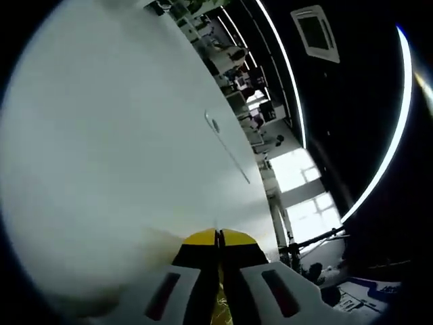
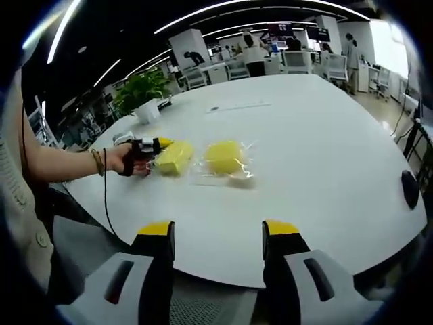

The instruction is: Compare the silicone blocks by pressing each to a similar depth, holding the contact briefly, and releasing to observe deformation and rebound differences across the visible hardness samples.

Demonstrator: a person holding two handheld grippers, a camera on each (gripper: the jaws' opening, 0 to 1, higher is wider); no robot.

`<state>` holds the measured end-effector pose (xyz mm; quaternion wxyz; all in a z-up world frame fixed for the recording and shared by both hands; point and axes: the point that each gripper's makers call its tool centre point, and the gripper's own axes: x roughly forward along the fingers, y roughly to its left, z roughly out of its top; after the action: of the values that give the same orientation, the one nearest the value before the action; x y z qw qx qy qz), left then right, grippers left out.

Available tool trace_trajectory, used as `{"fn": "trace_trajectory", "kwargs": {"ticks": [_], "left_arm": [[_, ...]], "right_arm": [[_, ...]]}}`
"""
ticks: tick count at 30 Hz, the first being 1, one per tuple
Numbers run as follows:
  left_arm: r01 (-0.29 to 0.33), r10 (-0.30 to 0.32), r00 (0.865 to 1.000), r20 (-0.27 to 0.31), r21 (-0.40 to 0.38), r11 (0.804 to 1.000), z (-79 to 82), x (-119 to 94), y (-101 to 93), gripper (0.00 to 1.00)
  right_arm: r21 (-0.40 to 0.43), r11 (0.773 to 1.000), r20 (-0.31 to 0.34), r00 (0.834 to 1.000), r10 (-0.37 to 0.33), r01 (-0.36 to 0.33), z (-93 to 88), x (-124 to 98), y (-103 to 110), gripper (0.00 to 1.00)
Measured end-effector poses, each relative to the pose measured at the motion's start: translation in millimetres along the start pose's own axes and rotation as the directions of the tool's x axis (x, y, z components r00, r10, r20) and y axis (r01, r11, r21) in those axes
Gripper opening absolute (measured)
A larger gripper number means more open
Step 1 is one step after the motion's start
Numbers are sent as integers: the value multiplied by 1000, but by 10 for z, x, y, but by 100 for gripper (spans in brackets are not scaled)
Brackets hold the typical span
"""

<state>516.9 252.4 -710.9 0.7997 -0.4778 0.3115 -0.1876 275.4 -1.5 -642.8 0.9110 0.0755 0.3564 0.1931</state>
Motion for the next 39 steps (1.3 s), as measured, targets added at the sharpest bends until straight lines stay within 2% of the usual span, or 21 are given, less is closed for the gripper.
{"fn": "trace_trajectory", "kwargs": {"ticks": [2,3,6,9,13,17,28,31,35,39], "left_arm": [[-19,18,1000,6,100,995,24,-19,-12,0],[-10,9,1000,8,93,996,26,-24,-54,0],[-30,28,1000,13,185,982,44,-58,-87,0],[-38,39,999,4,266,963,42,-98,-155,0],[-23,27,1000,-5,376,926,46,-143,-306,0],[-10,17,1000,-13,417,909,43,-181,-418,0],[17,-10,1000,-17,461,887,29,-360,-683,0],[18,-14,1000,-11,489,872,35,-423,-763,0],[25,-29,1000,1,485,874,90,-511,-856,0],[19,-36,999,21,532,847,144,-643,-991,0]], "right_arm": [[-2,1000,4,1000,2,-2,16,1,4,48],[-2,1000,5,1000,3,-3,19,2,6,48],[-7,1000,5,1000,9,-9,22,12,21,48],[-10,1000,8,1000,17,-17,27,18,43,47],[-15,1000,16,1000,25,-25,39,28,70,47],[-22,999,29,999,36,-36,60,37,104,48],[-47,997,75,995,64,-60,150,-5,178,48],[-51,996,87,994,71,-67,164,-27,195,48],[-62,996,104,992,76,-70,175,-48,206,51],[-68,994,122,988,91,-83,196,-83,237,51]]}}
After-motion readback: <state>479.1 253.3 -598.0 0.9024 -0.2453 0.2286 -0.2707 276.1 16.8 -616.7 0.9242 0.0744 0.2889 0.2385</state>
